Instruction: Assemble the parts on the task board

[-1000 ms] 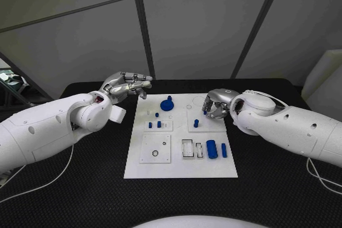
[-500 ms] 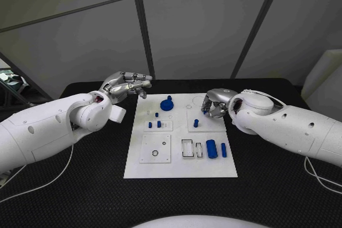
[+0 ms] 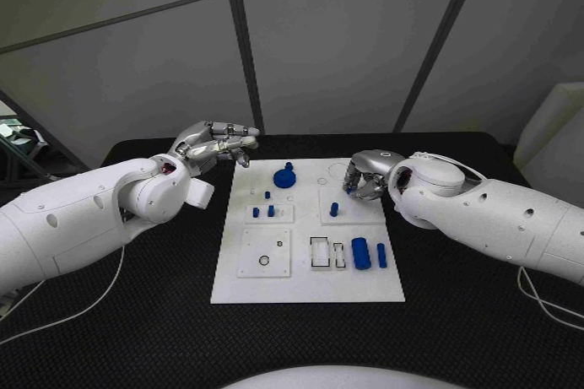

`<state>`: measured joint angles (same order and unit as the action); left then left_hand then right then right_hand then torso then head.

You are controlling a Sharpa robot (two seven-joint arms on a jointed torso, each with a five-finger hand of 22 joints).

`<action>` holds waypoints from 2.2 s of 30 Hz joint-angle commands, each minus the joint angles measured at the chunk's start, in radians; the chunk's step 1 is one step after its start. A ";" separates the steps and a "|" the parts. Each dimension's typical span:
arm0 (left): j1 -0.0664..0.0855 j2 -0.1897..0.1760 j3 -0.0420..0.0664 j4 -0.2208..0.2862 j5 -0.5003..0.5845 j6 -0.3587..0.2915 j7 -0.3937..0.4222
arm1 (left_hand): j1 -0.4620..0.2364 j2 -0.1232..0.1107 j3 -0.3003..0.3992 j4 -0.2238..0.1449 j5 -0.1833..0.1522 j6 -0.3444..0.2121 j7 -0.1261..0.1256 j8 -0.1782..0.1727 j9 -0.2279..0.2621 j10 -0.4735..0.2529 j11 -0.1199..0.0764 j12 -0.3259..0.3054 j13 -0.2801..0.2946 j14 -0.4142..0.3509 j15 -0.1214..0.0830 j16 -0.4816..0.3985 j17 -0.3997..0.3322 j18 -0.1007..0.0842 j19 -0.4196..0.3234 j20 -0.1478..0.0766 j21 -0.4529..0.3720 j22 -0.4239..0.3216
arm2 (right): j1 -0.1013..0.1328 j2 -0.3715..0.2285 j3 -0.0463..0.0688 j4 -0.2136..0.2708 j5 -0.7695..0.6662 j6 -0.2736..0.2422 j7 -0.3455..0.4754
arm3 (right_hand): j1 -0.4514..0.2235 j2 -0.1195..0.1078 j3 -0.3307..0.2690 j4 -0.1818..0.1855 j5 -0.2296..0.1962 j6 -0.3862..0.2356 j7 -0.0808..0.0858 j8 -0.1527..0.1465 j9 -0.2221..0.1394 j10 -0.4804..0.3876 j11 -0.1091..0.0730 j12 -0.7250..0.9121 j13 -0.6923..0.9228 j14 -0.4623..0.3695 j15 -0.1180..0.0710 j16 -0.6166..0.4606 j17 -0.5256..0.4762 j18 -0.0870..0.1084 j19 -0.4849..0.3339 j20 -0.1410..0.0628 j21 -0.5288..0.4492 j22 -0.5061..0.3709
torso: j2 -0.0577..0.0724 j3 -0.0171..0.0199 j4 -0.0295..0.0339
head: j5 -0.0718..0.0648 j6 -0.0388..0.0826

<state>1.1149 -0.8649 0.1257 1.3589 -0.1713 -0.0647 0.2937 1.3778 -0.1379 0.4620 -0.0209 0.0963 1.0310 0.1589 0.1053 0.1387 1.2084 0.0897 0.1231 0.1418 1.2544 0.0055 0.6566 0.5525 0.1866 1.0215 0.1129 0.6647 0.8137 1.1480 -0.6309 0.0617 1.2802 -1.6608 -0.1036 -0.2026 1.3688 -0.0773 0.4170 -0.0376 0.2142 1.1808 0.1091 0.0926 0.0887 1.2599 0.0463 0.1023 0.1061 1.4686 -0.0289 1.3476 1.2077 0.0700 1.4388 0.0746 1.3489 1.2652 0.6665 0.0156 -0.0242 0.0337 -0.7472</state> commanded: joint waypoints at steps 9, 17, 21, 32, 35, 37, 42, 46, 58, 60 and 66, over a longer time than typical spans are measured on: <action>0.001 -0.001 0.001 -0.004 0.008 0.012 0.000 | -0.003 0.000 -0.001 -0.007 0.004 -0.001 0.004 -0.007 0.002 -0.010 0.002 -0.007 0.002 -0.002 0.004 -0.008 -0.002 -0.004 0.001 0.002 -0.008 -0.002 | -0.004 -0.024 -0.002 0.037 -0.019 -0.109 0.000 | 0.002 0.007 -0.001 -0.013 0.005 0.007 -0.001 0.004 0.011 0.006 -0.001 -0.010 -0.001 0.029 -0.007 0.005 -0.002 -0.007 0.015 -0.003 0.016 0.018 | -0.001 0.0005 -0.0005 | -0.001 0.002; 0.001 -0.002 0.001 -0.008 0.008 0.010 -0.003 | -0.002 -0.001 -0.001 -0.008 0.006 -0.003 0.005 -0.009 0.002 -0.012 0.002 -0.008 0.002 -0.002 0.005 -0.010 -0.003 -0.004 0.001 0.003 -0.010 -0.003 | -0.004 -0.064 -0.001 0.099 -0.014 -0.167 0.005 | 0.000 0.006 -0.002 -0.015 0.005 0.007 -0.001 0.003 0.011 0.006 0.000 -0.012 -0.002 0.029 -0.007 0.005 -0.001 -0.009 0.019 -0.003 0.022 0.027 | -0.001 0.0004 -0.0013 | -0.002 0.005; 0.001 -0.003 0.001 -0.008 0.008 0.009 -0.006 | -0.002 0.000 -0.001 -0.008 0.006 -0.003 0.006 -0.009 0.002 -0.012 0.003 -0.008 0.002 -0.002 0.005 -0.011 -0.003 -0.004 0.001 0.003 -0.010 -0.003 | -0.004 -0.093 0.000 0.147 -0.006 -0.182 0.002 | 0.000 0.005 -0.003 -0.017 0.005 0.007 -0.001 0.003 0.011 0.006 0.000 -0.014 -0.002 0.029 -0.007 0.005 -0.002 -0.010 0.020 -0.003 0.025 0.030 | -0.001 0.0008 -0.0013 | -0.001 0.007; -0.002 0.003 0.001 -0.011 0.008 0.009 -0.008 | -0.002 0.000 -0.001 -0.009 0.007 -0.004 0.006 -0.010 0.002 -0.013 0.003 -0.008 0.003 -0.002 0.005 -0.012 -0.003 -0.004 0.001 0.003 -0.011 -0.004 | -0.004 -0.129 0.002 0.320 0.033 -0.203 0.009 | 0.000 0.003 -0.003 -0.022 0.006 0.008 -0.001 0.002 0.012 0.008 -0.001 -0.016 -0.003 0.029 -0.007 0.005 -0.002 -0.012 0.024 -0.004 0.032 0.040 | -0.002 0.0003 -0.0012 | 0.017 0.007; -0.003 0.008 0.001 -0.013 0.008 0.010 -0.009 | -0.002 0.000 -0.001 -0.009 0.007 -0.004 0.006 -0.010 0.002 -0.013 0.003 -0.008 0.003 -0.002 0.005 -0.012 -0.003 -0.004 0.001 0.003 -0.011 -0.004 | -0.004 -0.113 0.002 0.346 0.040 -0.195 0.013 | 0.000 0.003 -0.003 -0.022 0.006 0.008 -0.001 0.002 0.012 0.008 -0.001 -0.016 -0.003 0.029 -0.007 0.005 -0.002 -0.012 0.024 -0.004 0.032 0.040 | -0.003 -0.0012 0.0015 | 0.031 0.003; -0.003 0.012 0.001 -0.015 0.008 0.010 -0.011 | -0.002 0.000 -0.001 -0.009 0.007 -0.004 0.006 -0.010 0.002 -0.013 0.003 -0.008 0.003 -0.002 0.005 -0.012 -0.003 -0.004 0.001 0.003 -0.011 -0.004 | -0.004 -0.094 0.001 0.359 0.044 -0.186 0.017 | 0.000 0.003 -0.003 -0.023 0.006 0.008 -0.001 0.002 0.012 0.008 -0.001 -0.016 -0.003 0.029 -0.007 0.004 -0.003 -0.012 0.024 -0.004 0.032 0.039 | -0.002 -0.0027 0.0017 | 0.041 -0.001; -0.003 0.024 0.000 -0.020 0.008 0.009 -0.013 | -0.002 0.000 -0.001 -0.009 0.007 -0.006 0.007 -0.012 0.002 -0.014 0.004 -0.009 0.003 -0.002 0.006 -0.013 -0.003 -0.004 0.001 0.003 -0.012 -0.004 | -0.014 -0.047 -0.001 0.372 0.047 -0.165 0.027 | 0.000 0.003 -0.003 -0.023 0.006 0.008 -0.001 0.001 0.012 0.008 0.000 -0.017 -0.003 0.029 -0.007 0.004 -0.004 -0.012 0.024 -0.004 0.032 0.039 | -0.001 -0.0030 0.0027 | 0.069 -0.011; -0.003 0.032 0.000 -0.023 0.008 0.007 -0.015 | -0.003 0.000 -0.001 -0.009 0.007 -0.007 0.007 -0.012 0.002 -0.014 0.004 -0.009 0.003 -0.002 0.006 -0.014 -0.004 -0.004 0.001 0.003 -0.012 -0.005 | -0.029 -0.017 -0.016 0.367 0.048 -0.148 0.033 | -0.001 0.003 -0.003 -0.024 0.006 0.008 -0.001 0.001 0.012 0.008 0.000 -0.018 -0.004 0.029 -0.008 0.003 -0.005 -0.012 0.024 -0.004 0.031 0.038 | -0.001 -0.0043 0.0016 | 0.088 -0.020; -0.002 0.041 0.000 -0.026 0.008 -0.004 -0.018 | -0.004 0.000 -0.002 -0.008 0.007 -0.007 0.008 -0.013 0.002 -0.015 0.005 -0.009 0.003 -0.002 0.006 -0.015 -0.004 -0.004 0.001 0.004 -0.013 -0.005 | -0.059 0.054 -0.057 0.298 0.038 -0.112 0.047 | -0.003 0.006 -0.002 -0.028 0.007 0.005 0.000 -0.002 0.012 0.006 0.001 -0.022 -0.005 0.028 -0.007 0.002 -0.006 -0.011 0.023 -0.004 0.030 0.036 | -0.001 -0.0021 0.0016 | 0.123 -0.042; -0.002 0.041 0.000 -0.027 0.008 -0.005 -0.018 | -0.004 0.000 -0.002 -0.008 0.007 -0.007 0.008 -0.013 0.002 -0.015 0.005 -0.009 0.003 -0.002 0.006 -0.015 -0.004 -0.004 0.001 0.004 -0.013 -0.005 | -0.067 0.061 -0.059 0.291 0.035 -0.111 0.049 | -0.004 0.006 -0.002 -0.029 0.007 0.004 0.001 -0.003 0.012 0.005 0.002 -0.024 -0.006 0.029 -0.007 0.002 -0.006 -0.011 0.023 -0.004 0.029 0.036 | 0.000 -0.0031 0.0011 | 0.127 -0.044; -0.001 0.046 0.000 -0.028 0.008 -0.004 -0.019 | -0.004 0.000 -0.002 -0.008 0.006 -0.008 0.008 -0.013 0.002 -0.015 0.005 -0.009 0.003 -0.002 0.006 -0.015 -0.004 -0.004 0.001 0.004 -0.013 -0.005 | -0.085 0.080 -0.060 0.269 0.023 -0.102 0.050 | -0.004 0.006 -0.002 -0.029 0.007 0.004 0.001 -0.003 0.012 0.005 0.002 -0.024 -0.006 0.029 -0.007 0.002 -0.006 -0.011 0.023 -0.004 0.029 0.036 | 0.001 -0.0011 0.0015 | 0.135 -0.051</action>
<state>1.1117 -0.8211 0.1252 1.3310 -0.1695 -0.0682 0.2733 1.3779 -0.1379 0.4593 -0.0236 0.1003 1.0272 0.1626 0.0967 0.1391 1.2010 0.0972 0.1197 0.1442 1.2544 0.0055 0.6469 0.5498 0.1866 1.0215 0.1129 0.6568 0.8095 1.0632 -0.5545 0.0015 1.5536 -1.6234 -0.2239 -0.1660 1.3713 -0.0763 0.4171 -0.0597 0.2180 1.1775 0.1071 0.0891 0.1000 1.2614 0.0447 0.0811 0.1017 1.4686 -0.0287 1.3476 1.2015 0.0699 1.4584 0.0697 1.3738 1.3025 0.6665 0.0138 -0.0231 0.1672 -0.7965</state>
